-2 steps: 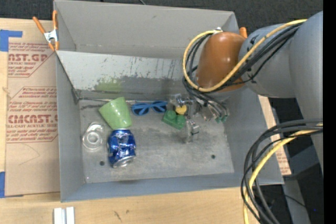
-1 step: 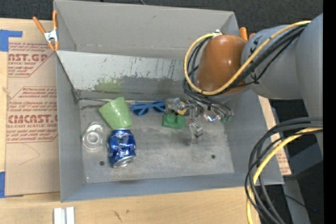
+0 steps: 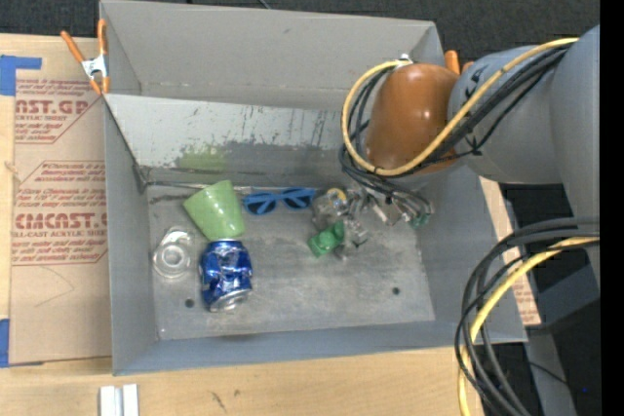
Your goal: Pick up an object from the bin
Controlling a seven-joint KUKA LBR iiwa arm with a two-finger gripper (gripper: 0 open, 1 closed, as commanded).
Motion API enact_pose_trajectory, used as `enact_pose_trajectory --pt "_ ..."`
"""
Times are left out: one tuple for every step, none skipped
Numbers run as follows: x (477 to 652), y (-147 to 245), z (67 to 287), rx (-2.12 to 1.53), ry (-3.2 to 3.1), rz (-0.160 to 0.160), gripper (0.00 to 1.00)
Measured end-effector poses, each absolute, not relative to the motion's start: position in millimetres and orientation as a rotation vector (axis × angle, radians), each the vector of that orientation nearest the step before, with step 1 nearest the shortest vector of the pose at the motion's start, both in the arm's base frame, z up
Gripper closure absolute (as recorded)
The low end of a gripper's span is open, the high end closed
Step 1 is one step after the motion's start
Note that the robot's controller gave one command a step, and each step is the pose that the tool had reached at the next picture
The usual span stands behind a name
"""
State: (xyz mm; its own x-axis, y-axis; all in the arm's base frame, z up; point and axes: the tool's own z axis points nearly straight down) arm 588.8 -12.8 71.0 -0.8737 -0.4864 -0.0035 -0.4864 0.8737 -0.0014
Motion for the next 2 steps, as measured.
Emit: enact_pose_trajectory --pt "548.5 14 185 -0.715 3.05 0.0 1.0" --pt "565.0 5 243 -1.582 2.707 -0.003 1.0"
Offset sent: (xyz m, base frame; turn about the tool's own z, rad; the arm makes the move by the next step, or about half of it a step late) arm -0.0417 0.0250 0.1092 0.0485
